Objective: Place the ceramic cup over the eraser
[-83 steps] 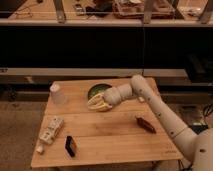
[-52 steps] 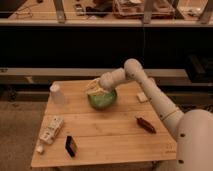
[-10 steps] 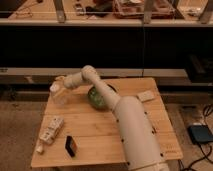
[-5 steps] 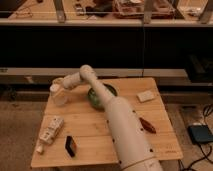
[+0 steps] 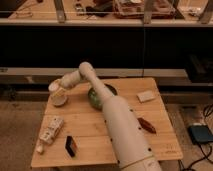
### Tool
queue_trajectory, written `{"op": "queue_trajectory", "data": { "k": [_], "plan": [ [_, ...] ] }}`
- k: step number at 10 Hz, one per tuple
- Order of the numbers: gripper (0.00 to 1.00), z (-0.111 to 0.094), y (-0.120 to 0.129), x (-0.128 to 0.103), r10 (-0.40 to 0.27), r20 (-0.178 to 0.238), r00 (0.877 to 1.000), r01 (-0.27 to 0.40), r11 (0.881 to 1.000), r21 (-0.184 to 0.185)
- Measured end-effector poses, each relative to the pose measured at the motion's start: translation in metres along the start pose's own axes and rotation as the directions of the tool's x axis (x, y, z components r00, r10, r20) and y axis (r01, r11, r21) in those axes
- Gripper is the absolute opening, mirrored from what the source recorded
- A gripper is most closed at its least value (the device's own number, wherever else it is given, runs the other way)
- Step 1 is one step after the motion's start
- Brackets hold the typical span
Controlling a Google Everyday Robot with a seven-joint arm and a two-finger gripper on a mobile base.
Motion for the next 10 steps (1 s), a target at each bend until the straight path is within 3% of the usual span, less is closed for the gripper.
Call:
{"op": "queue_trajectory", "data": {
  "k": [3, 4, 7, 10],
  "plan": [
    [0.0, -0.052, 0.027, -0.056, -0.054, 0.025, 0.998, 0.055, 0.997, -0.049],
    [0.0, -0.068, 0.052, -0.064, -0.07, 0.014, 0.997, 0.071, 0.994, -0.085],
    [0.0, -0.093, 0.125, -0.074, -0.109, 0.004, 0.994, 0.108, 0.984, -0.139],
    [0.0, -0.116, 0.181, -0.095, -0.1, 0.042, 0.994, 0.104, 0.986, -0.132]
  ]
}}
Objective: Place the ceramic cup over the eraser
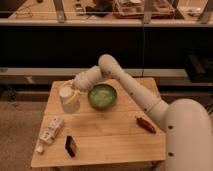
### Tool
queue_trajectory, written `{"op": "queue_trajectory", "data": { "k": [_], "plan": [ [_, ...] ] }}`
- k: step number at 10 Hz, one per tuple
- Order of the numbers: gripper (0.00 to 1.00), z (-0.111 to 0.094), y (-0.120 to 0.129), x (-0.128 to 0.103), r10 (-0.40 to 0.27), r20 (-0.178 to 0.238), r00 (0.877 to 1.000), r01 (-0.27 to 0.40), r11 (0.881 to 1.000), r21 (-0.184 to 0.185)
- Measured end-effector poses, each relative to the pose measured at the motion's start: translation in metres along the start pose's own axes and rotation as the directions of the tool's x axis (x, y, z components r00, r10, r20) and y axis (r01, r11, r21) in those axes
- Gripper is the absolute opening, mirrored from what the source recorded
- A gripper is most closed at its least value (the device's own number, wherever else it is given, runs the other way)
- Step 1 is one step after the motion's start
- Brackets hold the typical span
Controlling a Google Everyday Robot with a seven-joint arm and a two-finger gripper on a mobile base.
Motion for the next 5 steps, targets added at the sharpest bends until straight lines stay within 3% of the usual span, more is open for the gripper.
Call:
{"op": "queue_trajectory", "data": {
  "k": [3, 5],
  "plan": [
    [0.0, -0.006, 0.04, -0.021, 0.04, 0.05, 0.998, -0.04, 0.999, -0.014],
    [0.0, -0.005, 0.047, -0.024, 0.04, 0.058, 0.998, -0.039, 0.999, -0.027]
  ]
}}
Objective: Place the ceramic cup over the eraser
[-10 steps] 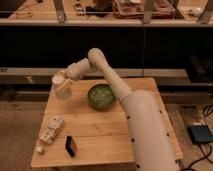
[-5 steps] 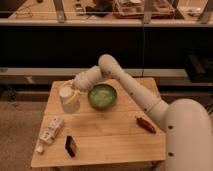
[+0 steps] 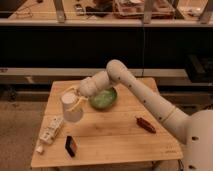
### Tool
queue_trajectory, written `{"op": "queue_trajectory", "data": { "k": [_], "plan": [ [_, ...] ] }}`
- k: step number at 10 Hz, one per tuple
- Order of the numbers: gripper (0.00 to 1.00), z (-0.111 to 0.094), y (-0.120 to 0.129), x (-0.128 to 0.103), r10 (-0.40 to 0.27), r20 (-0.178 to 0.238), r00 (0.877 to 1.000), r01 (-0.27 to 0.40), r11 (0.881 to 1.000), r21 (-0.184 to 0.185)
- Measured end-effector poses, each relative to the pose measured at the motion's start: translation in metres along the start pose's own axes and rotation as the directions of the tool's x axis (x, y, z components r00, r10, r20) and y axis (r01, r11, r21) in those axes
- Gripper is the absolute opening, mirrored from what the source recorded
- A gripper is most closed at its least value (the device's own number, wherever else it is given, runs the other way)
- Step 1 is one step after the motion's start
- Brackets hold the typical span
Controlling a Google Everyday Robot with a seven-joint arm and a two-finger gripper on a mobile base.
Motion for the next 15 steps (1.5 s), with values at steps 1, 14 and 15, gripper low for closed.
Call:
{"op": "queue_trajectory", "data": {
  "k": [1, 14, 15],
  "plan": [
    [0.0, 0.001, 0.0, 0.0, 0.0, 0.0, 1.0, 0.0, 1.0, -0.001],
    [0.0, 0.067, 0.088, 0.024, 0.022, 0.021, 1.0, -0.019, 0.989, -0.144],
    [0.0, 0.069, 0.092, 0.023, 0.03, 0.037, 0.999, -0.024, 0.988, -0.151]
  ]
}}
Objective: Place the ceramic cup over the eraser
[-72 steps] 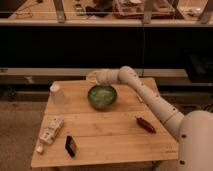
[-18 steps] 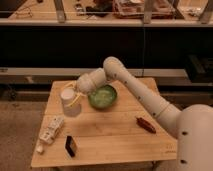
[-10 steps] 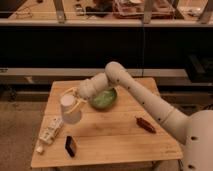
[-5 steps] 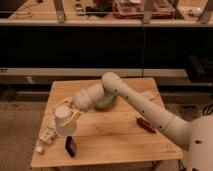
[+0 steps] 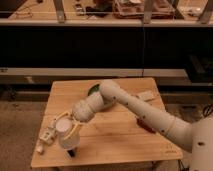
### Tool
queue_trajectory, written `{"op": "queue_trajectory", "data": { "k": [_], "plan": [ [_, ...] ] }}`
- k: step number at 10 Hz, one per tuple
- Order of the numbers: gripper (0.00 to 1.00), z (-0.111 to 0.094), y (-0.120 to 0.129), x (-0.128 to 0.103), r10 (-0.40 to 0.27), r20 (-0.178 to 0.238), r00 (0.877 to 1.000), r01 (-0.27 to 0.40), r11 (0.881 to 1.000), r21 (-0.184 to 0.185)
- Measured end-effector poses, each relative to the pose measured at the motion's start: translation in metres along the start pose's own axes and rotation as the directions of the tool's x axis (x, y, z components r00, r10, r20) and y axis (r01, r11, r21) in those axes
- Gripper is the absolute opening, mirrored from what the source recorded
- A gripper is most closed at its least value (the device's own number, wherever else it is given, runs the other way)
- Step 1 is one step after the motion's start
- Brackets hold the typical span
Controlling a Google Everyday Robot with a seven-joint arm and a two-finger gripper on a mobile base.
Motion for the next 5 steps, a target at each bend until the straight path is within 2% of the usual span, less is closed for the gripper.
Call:
{"op": "queue_trajectory", "data": {
  "k": [5],
  "plan": [
    [0.0, 0.015, 0.003, 0.013, 0.0, 0.031, 1.0, 0.0, 1.0, -0.025]
  ]
}}
